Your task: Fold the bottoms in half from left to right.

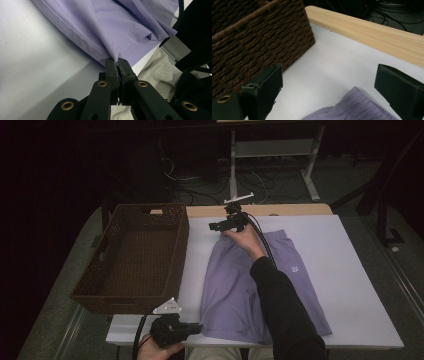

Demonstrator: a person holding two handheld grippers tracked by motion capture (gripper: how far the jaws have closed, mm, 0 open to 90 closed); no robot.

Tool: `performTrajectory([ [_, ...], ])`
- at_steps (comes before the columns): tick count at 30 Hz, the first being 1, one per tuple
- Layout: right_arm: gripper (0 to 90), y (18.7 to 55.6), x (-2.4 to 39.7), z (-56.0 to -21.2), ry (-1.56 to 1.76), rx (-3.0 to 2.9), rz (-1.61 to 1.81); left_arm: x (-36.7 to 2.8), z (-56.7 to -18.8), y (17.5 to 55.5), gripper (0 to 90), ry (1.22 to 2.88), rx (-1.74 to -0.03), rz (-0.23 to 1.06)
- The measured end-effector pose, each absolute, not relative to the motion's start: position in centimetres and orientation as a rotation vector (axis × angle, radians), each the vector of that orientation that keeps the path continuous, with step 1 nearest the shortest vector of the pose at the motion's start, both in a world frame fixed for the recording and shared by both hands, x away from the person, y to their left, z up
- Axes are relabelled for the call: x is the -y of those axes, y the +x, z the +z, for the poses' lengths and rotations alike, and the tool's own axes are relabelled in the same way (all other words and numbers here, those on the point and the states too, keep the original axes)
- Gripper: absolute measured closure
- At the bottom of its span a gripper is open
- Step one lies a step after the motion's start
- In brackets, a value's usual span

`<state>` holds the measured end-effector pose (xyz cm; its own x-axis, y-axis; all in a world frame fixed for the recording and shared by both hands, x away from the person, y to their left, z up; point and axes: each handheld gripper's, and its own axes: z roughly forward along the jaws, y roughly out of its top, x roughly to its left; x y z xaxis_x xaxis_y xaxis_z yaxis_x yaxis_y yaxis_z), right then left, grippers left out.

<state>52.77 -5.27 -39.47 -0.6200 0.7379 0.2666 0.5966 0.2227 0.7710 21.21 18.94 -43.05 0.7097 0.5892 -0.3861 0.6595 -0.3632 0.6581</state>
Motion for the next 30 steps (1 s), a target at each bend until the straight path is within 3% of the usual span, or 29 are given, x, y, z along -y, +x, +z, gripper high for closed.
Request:
performTrajectory([
  [8, 8.4, 53.6, 5.4, -41.4, 1.318, -2.354, 1.331, -19.1, -43.2, 21.3, 87.6, 2.046, -0.958, -0.135],
  [18, 15.6, 53.8, 4.8, -42.8, 1.359, -2.364, 1.251, -19.1, -43.2, 21.3, 87.4, 2.047, -0.956, -0.14],
  [24, 22.4, 53.9, 4.6, -43.5, 1.374, -2.366, 1.218, -19.1, -43.2, 21.3, 87.4, 2.046, -0.954, -0.149],
  [30, 34.8, 53.8, 4.2, -43.8, 1.366, -2.339, 1.173, -19.1, -43.2, 21.3, 87.3, 2.043, -0.953, -0.153],
])
